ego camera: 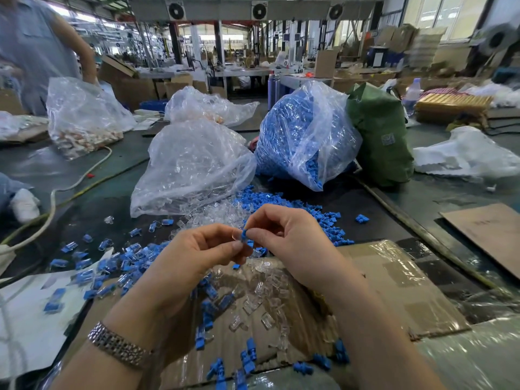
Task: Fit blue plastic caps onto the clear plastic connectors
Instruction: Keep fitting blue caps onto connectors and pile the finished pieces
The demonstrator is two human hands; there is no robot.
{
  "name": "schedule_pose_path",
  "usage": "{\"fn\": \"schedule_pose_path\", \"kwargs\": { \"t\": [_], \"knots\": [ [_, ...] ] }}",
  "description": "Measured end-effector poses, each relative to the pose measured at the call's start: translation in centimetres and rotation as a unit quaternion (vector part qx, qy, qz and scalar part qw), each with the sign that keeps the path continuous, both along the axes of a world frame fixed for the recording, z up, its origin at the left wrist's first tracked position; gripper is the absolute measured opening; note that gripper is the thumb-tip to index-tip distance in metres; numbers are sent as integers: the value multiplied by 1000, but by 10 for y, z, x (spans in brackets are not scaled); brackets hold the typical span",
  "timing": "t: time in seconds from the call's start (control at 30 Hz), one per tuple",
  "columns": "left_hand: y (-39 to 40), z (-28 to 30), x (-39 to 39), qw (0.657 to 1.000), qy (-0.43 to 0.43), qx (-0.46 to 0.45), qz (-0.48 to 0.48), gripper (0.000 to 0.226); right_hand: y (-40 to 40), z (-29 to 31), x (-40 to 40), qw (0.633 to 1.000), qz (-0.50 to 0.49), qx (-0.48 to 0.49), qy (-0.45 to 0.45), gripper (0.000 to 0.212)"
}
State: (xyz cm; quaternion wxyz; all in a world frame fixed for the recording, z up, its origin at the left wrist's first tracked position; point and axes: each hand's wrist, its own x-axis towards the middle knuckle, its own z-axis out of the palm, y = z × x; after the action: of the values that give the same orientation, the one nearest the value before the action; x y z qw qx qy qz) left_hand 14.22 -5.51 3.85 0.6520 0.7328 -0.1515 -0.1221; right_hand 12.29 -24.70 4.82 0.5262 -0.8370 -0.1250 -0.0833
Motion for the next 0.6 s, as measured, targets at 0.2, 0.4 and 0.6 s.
{"fn": "schedule_pose_path", "kwargs": {
  "t": [0.2,0.4,0.6],
  "knots": [
    [0,0,0,998,13,-54,24,26,0,-2,0,998,16,-44,-28,12],
    [0,1,-2,998,3,-46,32,22,2,-2,0,998,22,-59,-27,14],
    [3,2,-2,999,-1,-40,19,24,4,-1,-1,997,28,-72,-24,12]
  ]
}}
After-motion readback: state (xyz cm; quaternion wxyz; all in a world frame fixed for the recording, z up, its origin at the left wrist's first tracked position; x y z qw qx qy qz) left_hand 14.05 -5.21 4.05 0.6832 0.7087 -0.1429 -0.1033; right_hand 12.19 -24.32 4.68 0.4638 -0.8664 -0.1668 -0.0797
